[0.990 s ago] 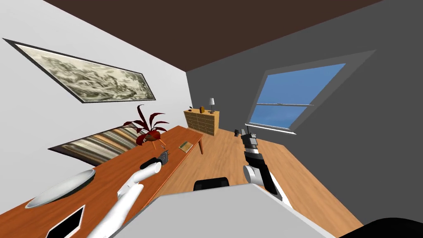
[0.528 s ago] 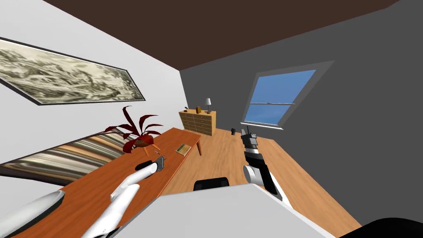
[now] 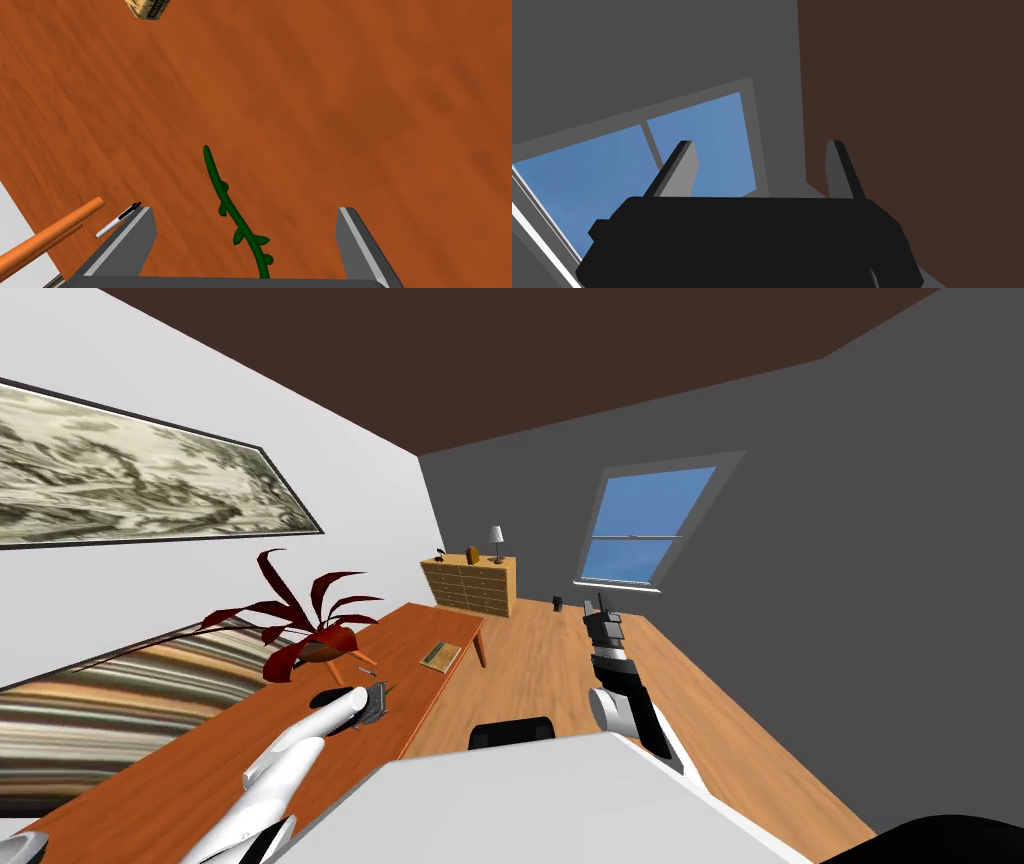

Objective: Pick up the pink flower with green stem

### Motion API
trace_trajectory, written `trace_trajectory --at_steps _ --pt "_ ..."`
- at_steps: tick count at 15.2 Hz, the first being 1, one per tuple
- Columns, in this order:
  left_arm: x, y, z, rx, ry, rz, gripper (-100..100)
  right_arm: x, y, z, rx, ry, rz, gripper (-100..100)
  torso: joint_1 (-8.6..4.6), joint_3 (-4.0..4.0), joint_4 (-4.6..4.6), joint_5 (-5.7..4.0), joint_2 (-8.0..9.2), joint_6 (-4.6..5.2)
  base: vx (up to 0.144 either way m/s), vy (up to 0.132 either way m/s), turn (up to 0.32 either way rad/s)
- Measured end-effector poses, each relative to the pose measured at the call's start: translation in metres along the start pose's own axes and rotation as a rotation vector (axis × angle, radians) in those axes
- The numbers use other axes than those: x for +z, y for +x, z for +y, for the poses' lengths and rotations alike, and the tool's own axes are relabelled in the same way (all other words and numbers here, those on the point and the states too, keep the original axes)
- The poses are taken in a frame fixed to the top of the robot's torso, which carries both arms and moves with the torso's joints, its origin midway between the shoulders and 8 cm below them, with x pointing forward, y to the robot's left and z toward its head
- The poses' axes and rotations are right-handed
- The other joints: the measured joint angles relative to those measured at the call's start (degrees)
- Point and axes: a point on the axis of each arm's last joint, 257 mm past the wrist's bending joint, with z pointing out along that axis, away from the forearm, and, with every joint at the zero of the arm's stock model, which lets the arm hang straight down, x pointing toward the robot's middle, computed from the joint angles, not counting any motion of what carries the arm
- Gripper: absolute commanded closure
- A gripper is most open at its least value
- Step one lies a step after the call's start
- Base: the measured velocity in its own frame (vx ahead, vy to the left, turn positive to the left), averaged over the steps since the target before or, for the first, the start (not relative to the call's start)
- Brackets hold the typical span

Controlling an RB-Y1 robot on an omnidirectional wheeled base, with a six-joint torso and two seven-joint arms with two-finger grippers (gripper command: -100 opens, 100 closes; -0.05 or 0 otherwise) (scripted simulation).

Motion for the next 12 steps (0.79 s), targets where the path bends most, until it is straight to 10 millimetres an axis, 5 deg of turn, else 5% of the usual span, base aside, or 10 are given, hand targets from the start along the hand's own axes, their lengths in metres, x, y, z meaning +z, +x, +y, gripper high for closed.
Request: trace_trajectory --at_steps 12 --pt "-0.007 -0.039 0.057 -0.188 -0.247 -0.012 -100 0.000 0.000 0.000 0.000 0.000 0.000 0 -0.02 0.04 0.01 0.00 0.07 -0.03 -0.012 0.106 -0.132"
